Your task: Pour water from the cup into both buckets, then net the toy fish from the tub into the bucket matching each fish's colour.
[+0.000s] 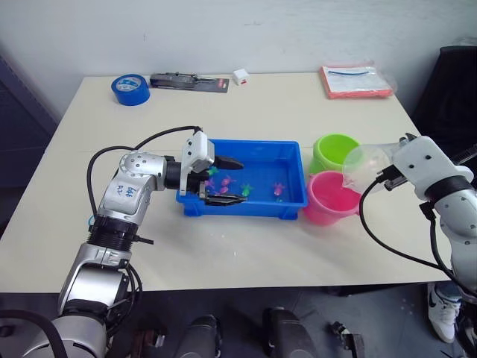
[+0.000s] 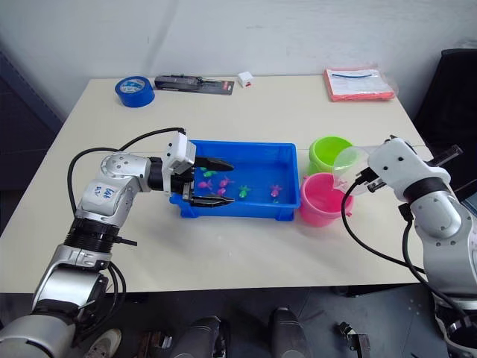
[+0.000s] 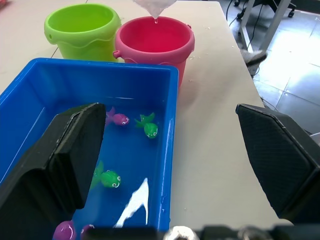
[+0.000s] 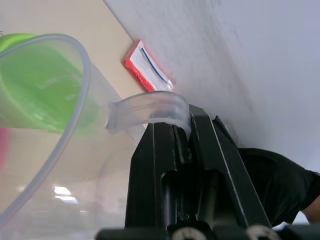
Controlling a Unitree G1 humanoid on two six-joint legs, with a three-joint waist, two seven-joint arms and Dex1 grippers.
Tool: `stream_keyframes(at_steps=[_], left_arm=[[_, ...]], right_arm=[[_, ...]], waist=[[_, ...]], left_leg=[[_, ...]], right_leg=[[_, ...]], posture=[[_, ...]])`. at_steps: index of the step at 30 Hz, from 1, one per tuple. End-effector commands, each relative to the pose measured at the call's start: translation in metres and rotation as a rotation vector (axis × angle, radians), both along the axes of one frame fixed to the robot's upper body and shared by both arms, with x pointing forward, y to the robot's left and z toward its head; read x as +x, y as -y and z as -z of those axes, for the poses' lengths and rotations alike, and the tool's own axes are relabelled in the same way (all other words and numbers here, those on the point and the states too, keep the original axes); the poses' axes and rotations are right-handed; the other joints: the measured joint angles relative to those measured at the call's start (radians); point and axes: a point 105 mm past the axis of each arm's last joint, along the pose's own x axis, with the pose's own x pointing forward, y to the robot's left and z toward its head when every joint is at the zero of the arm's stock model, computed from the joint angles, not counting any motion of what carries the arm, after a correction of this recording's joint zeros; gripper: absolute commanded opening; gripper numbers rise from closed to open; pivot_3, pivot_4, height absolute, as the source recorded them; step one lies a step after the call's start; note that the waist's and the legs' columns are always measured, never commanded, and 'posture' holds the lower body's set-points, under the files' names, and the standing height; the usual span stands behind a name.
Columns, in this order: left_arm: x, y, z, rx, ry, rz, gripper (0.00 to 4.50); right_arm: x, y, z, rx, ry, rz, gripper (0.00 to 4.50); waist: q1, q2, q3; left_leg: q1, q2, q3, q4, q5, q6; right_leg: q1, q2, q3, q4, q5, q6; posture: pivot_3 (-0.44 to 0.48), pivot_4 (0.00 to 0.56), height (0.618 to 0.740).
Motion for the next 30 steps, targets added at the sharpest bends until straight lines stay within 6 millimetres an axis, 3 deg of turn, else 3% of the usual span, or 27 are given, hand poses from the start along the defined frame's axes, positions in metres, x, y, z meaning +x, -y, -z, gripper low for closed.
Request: stream_keyframes(at_steps=[1,14,23,30], left_arm=[[0.000,-0.002,-0.011,-0.004,0.043,0.001,4.50],[-0.001,-0.003,-0.009,0.002,0.042,0.005,4.50],[0.001,-0.007,-0.011,-0.037,-0.006,-0.015,4.50],[0.011,-0.012,-0.031,-0.159,-0.059,-0.068,4.50]], right_arm=[[-0.002,-0.001,-0.015,-0.047,0.063,-0.005,0.67],[0.001,0.001,-0.011,-0.034,0.065,0.001,0.67],[0.004,0.017,-0.008,0.257,0.047,0.044,0.67],[0.007,0.033,-0.018,0.465,0.096,0.093,0.67]], waist=[[0.000,0.000,0.000],[0.000,0.000,0.000],[-0.001,0.000,0.000],[-0.001,0.000,0.000]], left_leg=[[0.000,0.000,0.000,0.000,0.000,0.000],[0.000,0.000,0.000,0.001,0.000,0.000],[0.000,0.000,0.000,0.001,0.000,0.000],[0.000,0.000,-0.001,0.002,0.000,0.000]], right_leg=[[0.000,0.000,0.000,0.000,0.000,0.000],[0.000,0.000,0.000,0.000,0.000,0.000],[0.000,0.000,0.000,0.001,0.000,0.000],[0.000,0.000,0.000,0.001,0.000,0.000]], posture=[[0.000,0.150,0.737],[0.000,0.150,0.737],[0.000,0.150,0.737],[0.000,0.150,0.737]])
